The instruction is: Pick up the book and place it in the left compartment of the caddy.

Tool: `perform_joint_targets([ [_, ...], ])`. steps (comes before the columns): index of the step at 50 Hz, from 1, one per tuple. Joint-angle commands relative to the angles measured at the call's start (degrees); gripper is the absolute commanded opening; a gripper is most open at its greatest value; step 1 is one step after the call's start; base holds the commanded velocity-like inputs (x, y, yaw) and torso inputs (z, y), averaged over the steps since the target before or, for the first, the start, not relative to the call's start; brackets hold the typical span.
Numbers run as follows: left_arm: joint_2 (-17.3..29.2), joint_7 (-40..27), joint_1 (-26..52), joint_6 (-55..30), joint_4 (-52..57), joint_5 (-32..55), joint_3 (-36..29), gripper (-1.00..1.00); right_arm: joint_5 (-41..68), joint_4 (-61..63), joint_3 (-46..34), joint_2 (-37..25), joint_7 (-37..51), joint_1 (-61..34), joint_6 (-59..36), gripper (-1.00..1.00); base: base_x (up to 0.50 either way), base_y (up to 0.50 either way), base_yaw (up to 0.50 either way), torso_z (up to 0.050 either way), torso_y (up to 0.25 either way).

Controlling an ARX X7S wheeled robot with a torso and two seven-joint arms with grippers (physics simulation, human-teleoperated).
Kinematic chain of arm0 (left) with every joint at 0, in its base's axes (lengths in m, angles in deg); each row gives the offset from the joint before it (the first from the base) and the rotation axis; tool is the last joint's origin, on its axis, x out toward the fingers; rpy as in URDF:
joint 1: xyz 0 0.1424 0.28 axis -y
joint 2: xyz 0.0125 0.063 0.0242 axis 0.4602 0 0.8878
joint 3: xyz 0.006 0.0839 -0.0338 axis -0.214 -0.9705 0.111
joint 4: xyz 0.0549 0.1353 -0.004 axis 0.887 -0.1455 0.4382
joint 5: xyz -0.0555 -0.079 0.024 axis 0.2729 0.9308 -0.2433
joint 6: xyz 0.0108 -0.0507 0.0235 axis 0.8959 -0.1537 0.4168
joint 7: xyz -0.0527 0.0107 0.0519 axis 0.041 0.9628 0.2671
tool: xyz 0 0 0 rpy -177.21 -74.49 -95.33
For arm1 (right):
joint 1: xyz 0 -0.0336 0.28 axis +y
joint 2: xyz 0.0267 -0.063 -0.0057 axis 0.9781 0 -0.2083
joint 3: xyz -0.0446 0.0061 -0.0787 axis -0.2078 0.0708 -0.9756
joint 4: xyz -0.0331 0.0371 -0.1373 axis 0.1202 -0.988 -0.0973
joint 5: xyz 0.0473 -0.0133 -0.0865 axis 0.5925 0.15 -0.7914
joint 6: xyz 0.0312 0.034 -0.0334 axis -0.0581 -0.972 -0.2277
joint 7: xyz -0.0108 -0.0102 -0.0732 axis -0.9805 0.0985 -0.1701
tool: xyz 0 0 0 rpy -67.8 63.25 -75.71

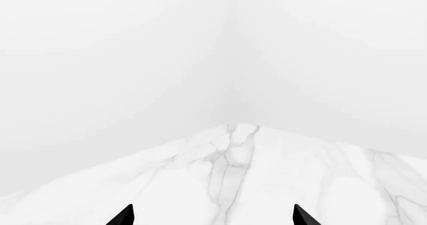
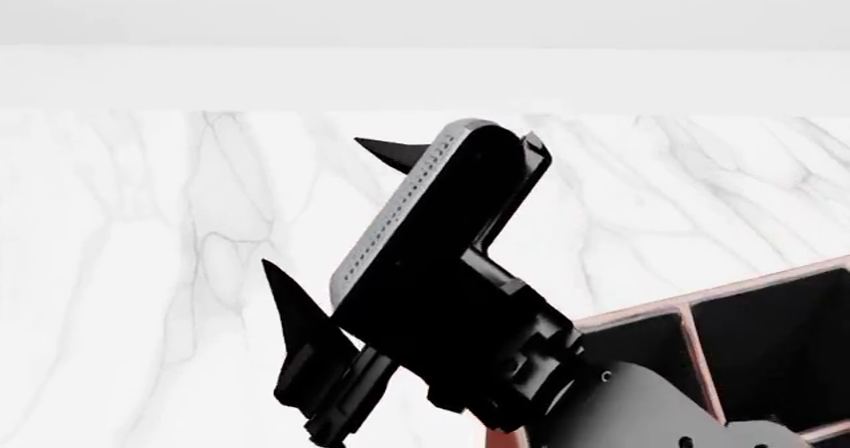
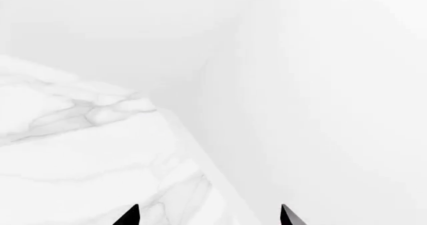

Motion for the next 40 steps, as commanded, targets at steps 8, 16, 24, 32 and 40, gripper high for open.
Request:
perform_joint_targets([
  [8,0.3,-0.38,0.06,-0.01,-0.03,-0.02,-0.35,1.0,8.31,-2.59,-1.23,1.09,-13.06,-2.75,3.44,1.0,0.0,0.0,0.0,0.0,0.0],
  [16,0.49,-0.64,0.04,-0.3,0.13,0.02,-0.36,1.0,9.32,-2.6,-2.44,1.69,-15.82,-2.75,3.78,1.0,0.0,0.0,0.0,0.0,0.0],
  [24,0.63,-0.78,0.04,-0.35,0.06,0.03,-0.48,1.0,4.35,-4.01,-4.57,2.44,-16.82,-2.93,6.15,1.0,0.0,0.0,0.0,0.0,0.0],
  [32,0.79,-0.98,-0.08,-0.32,0.11,0.12,-0.47,1.0,0.89,-5.27,-6.28,3.49,-16.73,-3.08,7.22,1.0,0.0,0.0,0.0,0.0,0.0],
  [40,0.89,-1.07,0.08,-0.33,-0.1,0.18,-0.65,1.0,-2.01,-5.32,-7.66,4.34,-16.48,-4.08,7.44,1.0,0.0,0.0,0.0,0.0,0.0],
])
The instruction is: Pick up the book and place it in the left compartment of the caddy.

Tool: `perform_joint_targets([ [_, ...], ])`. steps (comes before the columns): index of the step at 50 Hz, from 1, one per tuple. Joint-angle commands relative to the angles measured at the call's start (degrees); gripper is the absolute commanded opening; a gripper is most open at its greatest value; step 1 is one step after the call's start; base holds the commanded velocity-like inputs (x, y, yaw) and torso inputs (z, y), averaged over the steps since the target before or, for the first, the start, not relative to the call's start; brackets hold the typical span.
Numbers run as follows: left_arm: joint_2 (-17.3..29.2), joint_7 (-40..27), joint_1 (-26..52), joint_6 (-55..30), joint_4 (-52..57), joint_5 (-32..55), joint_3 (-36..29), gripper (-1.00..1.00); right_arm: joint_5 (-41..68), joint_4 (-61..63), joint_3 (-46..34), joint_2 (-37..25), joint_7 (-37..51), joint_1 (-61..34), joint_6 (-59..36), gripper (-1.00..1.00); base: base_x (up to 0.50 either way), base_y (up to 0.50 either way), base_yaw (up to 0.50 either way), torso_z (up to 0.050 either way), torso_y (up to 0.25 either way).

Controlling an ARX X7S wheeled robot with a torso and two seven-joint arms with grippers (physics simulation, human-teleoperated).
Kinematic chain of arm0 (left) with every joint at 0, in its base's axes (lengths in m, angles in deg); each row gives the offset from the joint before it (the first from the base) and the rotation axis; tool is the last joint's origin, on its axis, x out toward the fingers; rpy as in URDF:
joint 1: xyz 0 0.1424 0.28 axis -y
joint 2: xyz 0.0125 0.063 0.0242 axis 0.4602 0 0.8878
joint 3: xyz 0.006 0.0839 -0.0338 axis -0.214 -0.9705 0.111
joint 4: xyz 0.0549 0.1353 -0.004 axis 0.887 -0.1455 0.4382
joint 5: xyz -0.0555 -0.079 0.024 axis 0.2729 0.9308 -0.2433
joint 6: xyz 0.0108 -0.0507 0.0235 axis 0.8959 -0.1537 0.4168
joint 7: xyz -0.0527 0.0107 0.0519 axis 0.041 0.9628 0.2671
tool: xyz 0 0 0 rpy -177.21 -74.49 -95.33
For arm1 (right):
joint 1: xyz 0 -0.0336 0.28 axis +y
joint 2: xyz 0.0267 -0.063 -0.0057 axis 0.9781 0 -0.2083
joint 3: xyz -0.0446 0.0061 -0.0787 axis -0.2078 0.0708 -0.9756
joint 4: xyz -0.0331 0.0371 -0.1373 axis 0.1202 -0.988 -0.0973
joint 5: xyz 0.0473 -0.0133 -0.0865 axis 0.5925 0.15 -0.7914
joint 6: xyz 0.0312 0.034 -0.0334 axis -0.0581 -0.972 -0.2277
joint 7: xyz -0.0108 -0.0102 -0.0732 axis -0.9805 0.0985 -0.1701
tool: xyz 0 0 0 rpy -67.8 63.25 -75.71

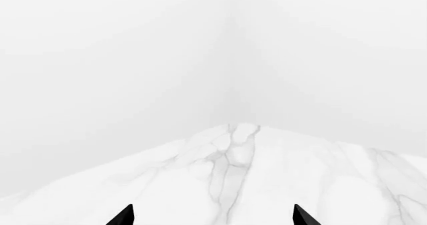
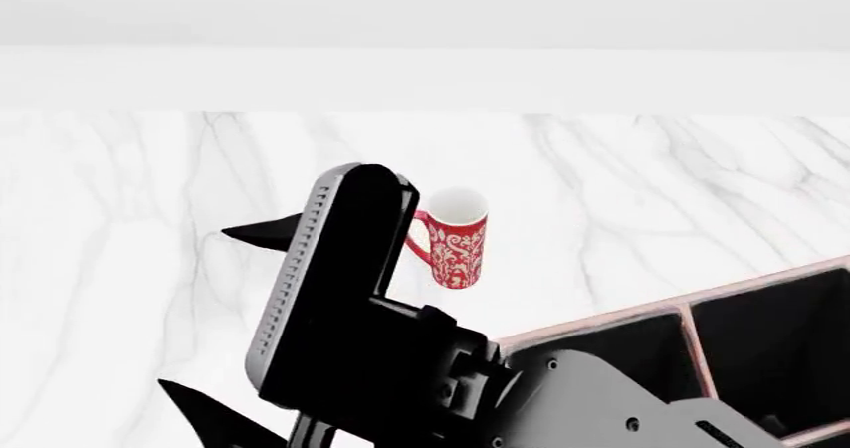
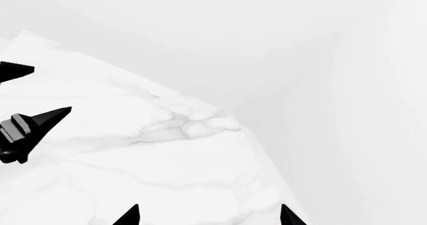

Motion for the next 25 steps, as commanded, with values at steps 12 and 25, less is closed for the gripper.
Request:
perform_joint_targets([
  [12,0.31,-0.34,0.27,-0.18,-0.33,0.22,-0.35,1.0,-9.77,-3.61,-4.59,3.37,0.79,-1.33,3.08,1.0,0.0,0.0,0.0,0.0,0.0],
  [25,0.52,-0.61,0.1,0.04,-0.32,0.31,-0.36,1.0,-10.82,-1.93,-7.33,4.11,-0.11,-0.5,3.03,1.0,0.0,0.0,0.0,0.0,0.0],
])
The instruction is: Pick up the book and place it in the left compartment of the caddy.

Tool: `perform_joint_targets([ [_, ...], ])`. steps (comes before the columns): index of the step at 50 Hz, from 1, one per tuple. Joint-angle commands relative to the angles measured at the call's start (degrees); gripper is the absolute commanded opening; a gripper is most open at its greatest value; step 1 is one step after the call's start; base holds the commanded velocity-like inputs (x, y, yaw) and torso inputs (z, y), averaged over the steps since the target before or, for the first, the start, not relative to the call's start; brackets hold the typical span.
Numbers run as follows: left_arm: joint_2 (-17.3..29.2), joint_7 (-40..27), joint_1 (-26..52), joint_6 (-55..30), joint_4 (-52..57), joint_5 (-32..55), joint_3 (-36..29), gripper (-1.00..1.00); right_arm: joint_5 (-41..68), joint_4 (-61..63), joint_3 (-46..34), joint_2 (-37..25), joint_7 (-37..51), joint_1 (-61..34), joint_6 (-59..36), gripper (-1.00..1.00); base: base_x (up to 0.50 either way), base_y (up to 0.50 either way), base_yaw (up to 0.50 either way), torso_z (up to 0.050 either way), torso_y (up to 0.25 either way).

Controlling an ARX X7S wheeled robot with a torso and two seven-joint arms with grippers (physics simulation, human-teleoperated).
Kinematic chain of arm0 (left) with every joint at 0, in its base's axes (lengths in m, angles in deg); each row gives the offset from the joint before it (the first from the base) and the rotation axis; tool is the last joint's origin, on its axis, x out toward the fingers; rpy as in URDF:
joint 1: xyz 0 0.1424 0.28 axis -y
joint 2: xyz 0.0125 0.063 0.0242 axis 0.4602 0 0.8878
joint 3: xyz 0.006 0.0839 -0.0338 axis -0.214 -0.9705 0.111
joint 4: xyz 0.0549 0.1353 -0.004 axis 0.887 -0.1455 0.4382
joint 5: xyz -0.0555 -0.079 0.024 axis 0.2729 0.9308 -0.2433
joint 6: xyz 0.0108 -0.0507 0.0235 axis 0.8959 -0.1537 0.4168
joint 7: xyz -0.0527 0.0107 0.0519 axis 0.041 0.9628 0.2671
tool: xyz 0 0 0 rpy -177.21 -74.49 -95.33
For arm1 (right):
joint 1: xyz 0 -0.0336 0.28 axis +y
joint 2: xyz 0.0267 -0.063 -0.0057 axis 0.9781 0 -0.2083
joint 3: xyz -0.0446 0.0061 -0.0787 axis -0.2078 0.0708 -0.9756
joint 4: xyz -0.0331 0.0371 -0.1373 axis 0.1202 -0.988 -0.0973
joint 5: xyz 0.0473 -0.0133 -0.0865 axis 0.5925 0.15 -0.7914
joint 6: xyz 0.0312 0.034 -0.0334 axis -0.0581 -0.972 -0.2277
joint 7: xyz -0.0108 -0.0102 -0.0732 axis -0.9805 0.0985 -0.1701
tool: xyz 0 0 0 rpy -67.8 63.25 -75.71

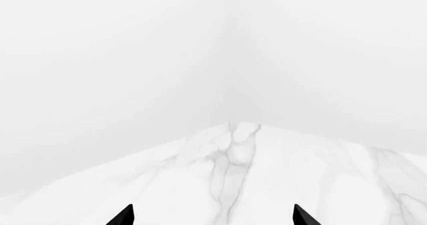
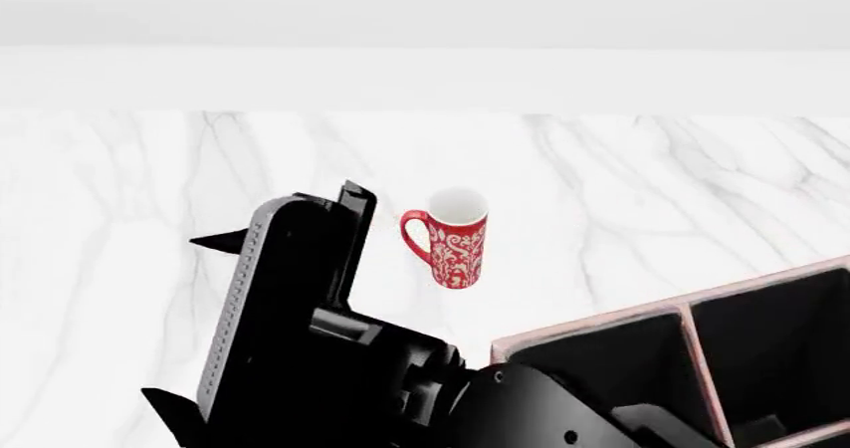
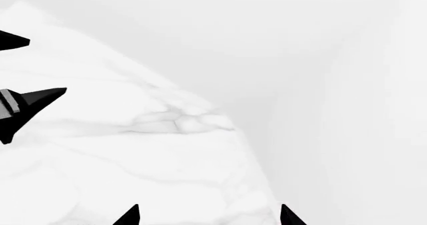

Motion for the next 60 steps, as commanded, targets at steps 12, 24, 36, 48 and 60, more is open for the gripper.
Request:
perform_joint_targets([
  [12,0.32,-0.44,-0.05,0.16,0.03,0.02,-0.22,1.0,2.37,10.08,-1.88,-0.29,0.6,2.09,-1.41,1.0,0.0,0.0,0.0,0.0,0.0],
  [24,0.46,-0.61,-0.18,0.51,0.02,0.12,-0.31,1.0,4.18,11.08,-0.75,-1.14,1.88,4.39,-0.19,1.0,0.0,0.0,0.0,0.0,0.0],
  [36,0.55,-0.92,-0.4,0.67,0.2,0.07,-0.4,1.0,3.62,8.89,-1.25,-1.97,2.32,7.14,1.64,1.0,0.0,0.0,0.0,0.0,0.0],
  [48,0.69,-1.16,-0.46,0.75,0.09,0.28,-0.4,1.0,3.16,6.9,-2.05,-1.61,2.48,9.06,2.95,1.0,0.0,0.0,0.0,0.0,0.0],
  [60,0.89,-1.31,-0.35,0.56,0.12,0.29,-0.6,1.0,7.13,13.05,-3.33,-5.29,5.41,10.64,-5.5,1.0,0.0,0.0,0.0,0.0,0.0],
])
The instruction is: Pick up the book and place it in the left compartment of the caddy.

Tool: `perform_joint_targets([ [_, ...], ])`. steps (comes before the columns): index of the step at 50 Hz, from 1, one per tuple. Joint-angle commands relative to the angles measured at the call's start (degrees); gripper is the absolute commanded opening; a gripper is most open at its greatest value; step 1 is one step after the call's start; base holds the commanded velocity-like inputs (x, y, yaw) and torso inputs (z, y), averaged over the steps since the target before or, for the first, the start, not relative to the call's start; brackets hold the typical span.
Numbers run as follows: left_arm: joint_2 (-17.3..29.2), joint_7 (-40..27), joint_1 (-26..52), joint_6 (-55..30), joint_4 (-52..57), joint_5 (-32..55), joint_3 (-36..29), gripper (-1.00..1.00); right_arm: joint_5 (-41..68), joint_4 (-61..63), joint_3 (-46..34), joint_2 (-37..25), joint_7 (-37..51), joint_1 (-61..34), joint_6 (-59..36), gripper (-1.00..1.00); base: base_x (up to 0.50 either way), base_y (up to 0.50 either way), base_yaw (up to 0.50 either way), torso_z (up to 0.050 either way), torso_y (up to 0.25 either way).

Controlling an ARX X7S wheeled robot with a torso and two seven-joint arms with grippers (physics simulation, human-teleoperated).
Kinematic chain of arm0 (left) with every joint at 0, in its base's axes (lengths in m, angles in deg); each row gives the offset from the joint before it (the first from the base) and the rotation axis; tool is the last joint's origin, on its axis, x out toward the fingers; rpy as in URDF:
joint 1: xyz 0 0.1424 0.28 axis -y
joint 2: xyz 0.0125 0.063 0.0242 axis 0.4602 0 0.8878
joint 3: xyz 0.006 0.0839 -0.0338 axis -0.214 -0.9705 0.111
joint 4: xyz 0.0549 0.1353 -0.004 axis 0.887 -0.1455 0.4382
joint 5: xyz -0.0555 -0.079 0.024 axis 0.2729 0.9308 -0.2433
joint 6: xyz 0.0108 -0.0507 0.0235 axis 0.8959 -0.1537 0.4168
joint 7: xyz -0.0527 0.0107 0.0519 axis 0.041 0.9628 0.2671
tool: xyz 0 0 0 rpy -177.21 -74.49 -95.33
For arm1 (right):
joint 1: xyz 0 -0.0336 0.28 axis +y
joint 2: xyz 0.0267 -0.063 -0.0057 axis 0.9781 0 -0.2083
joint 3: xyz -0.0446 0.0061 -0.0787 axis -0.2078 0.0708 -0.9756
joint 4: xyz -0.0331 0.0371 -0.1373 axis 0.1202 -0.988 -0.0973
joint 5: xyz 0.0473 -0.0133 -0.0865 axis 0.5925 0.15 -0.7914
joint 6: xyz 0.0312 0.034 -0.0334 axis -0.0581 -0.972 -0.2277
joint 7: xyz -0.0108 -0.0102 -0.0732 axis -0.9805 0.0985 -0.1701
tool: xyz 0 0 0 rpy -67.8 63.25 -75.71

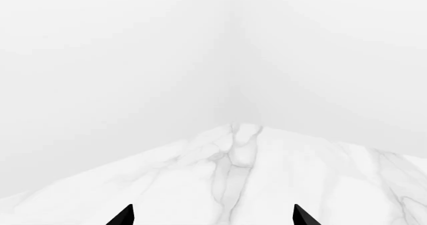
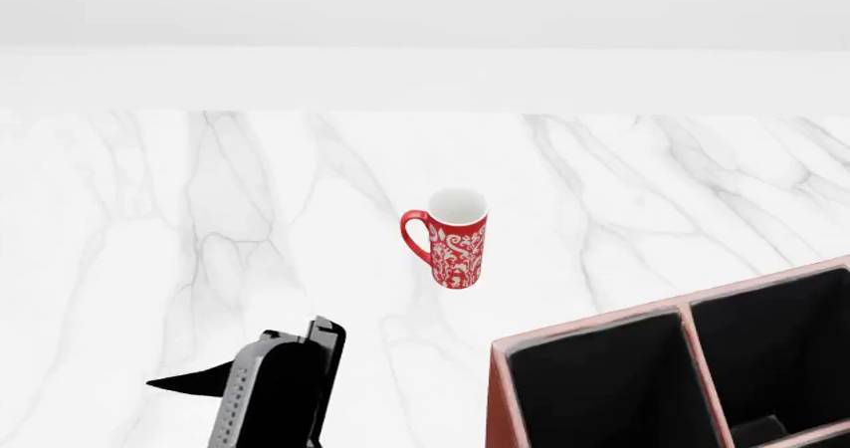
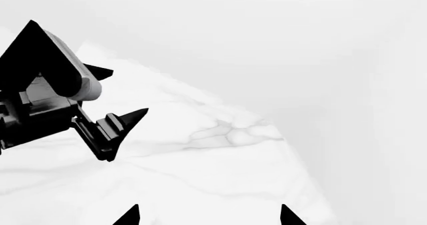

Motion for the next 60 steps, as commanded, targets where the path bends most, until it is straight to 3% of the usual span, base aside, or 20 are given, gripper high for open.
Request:
perform_joint_targets([
  [1,0.14,-0.16,0.03,-0.05,-0.02,-0.05,-0.21,1.0,3.41,3.92,-0.98,-2.38,2.52,0.73,-7.65,1.0,0.0,0.0,0.0,0.0,0.0],
  [9,0.22,-0.28,-0.34,0.55,0.01,0.0,-0.16,1.0,12.65,8.39,-1.7,-2.44,5.21,-3.21,-24.37,1.0,0.0,0.0,0.0,0.0,0.0],
  [20,0.31,-0.46,-0.19,0.4,0.01,-0.05,-0.4,1.0,20.95,8.77,-0.25,-2.31,6.87,-6.98,-34.98,1.0,0.0,0.0,0.0,0.0,0.0],
  [46,0.63,-0.67,-0.1,0.67,-0.27,0.31,-0.66,1.0,20.34,8.94,-0.26,-3.03,6.48,-7.26,-33.49,1.0,0.0,0.0,0.0,0.0,0.0],
  [60,0.83,-0.85,-0.15,0.78,-0.33,0.37,-0.74,1.0,10.36,4.88,-4.83,-3.07,7.6,-2.7,-26.17,1.0,0.0,0.0,0.0,0.0,0.0],
])
